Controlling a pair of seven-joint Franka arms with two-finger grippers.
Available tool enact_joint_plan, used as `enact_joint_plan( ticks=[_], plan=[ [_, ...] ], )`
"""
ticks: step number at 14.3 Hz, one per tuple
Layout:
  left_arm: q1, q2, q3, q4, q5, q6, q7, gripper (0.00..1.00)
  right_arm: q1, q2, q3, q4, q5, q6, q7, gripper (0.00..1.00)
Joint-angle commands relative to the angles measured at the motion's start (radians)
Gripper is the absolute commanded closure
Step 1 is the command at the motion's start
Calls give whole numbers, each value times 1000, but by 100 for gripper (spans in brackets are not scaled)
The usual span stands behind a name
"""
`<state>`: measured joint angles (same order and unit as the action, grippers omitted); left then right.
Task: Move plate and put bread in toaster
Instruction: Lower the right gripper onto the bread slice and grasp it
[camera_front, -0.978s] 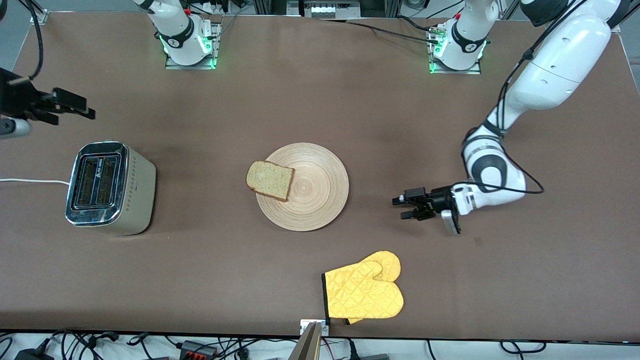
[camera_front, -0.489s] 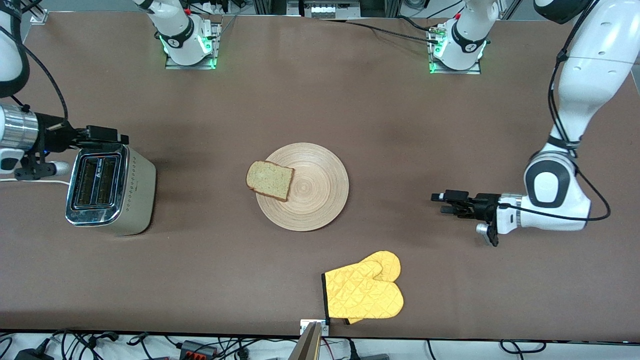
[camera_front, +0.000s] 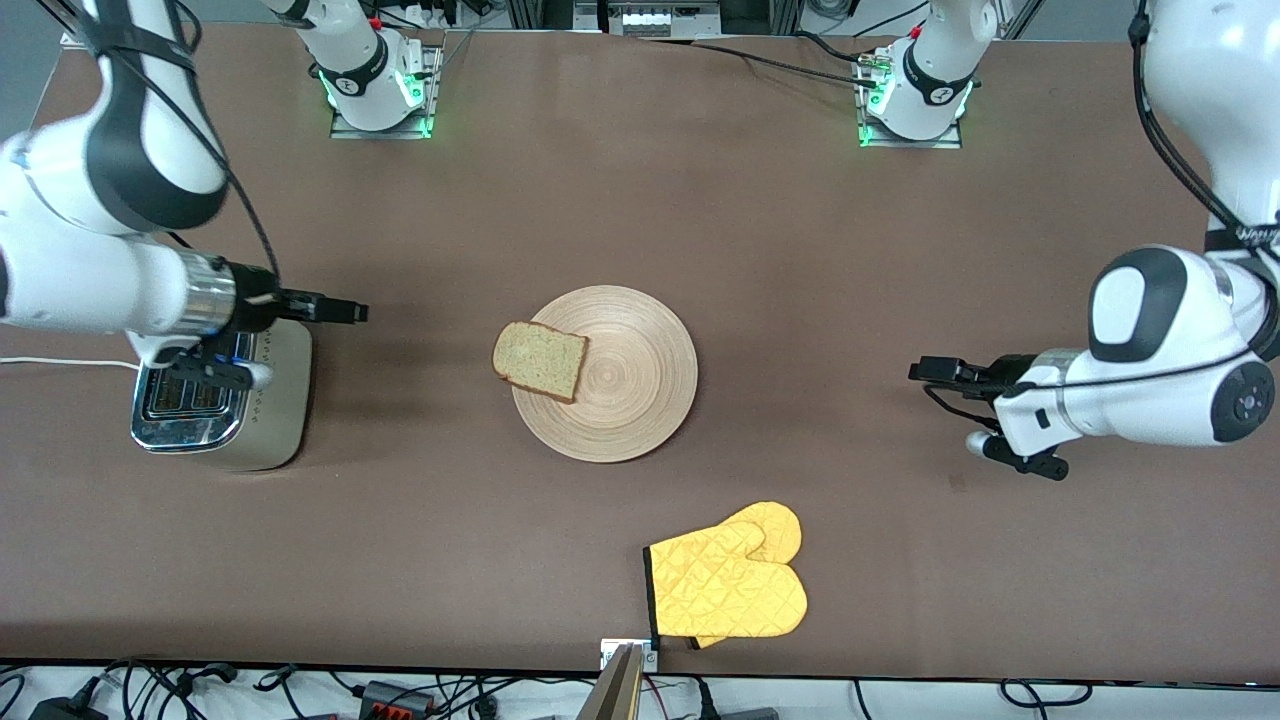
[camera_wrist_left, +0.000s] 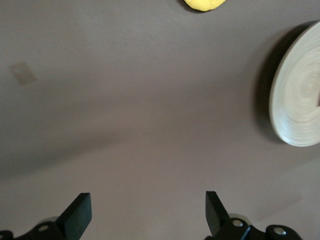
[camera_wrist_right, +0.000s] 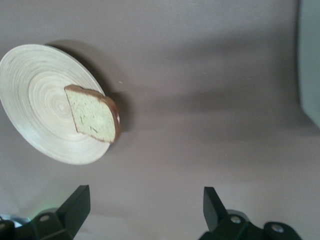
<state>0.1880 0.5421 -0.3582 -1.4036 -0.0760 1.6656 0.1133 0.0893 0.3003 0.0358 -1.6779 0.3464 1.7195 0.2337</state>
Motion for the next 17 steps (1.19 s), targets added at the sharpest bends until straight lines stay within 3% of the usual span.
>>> enact_joint_plan(
  ticks=[1, 4, 7, 9, 12, 15, 17],
  plan=[
    [-41, -69, 8, -2, 152, -15, -102, 0, 12, -44, -5, -165, 133, 177, 12, 0],
    [-73, -158, 8, -2, 180, -91, -159, 0, 87, -79, -4, -317, 169, 433, 13, 0],
    [-93, -249, 7, 0, 188, -127, -181, 0, 156, -75, 18, -440, 270, 707, 13, 0],
    [-90, -271, 8, 40, 183, -136, -179, 0, 181, -67, 18, -485, 275, 776, -17, 0],
    [-90, -280, 11, 60, 182, -269, -172, 0, 220, -46, 19, -552, 279, 908, -161, 0],
    [-107, -387, 80, -6, 162, -230, -179, 0, 221, -4, 21, -552, 321, 933, -264, 0],
    [-178, -499, 225, -145, 130, -109, -173, 0, 240, 8, 38, -551, 445, 976, -293, 0]
  ],
)
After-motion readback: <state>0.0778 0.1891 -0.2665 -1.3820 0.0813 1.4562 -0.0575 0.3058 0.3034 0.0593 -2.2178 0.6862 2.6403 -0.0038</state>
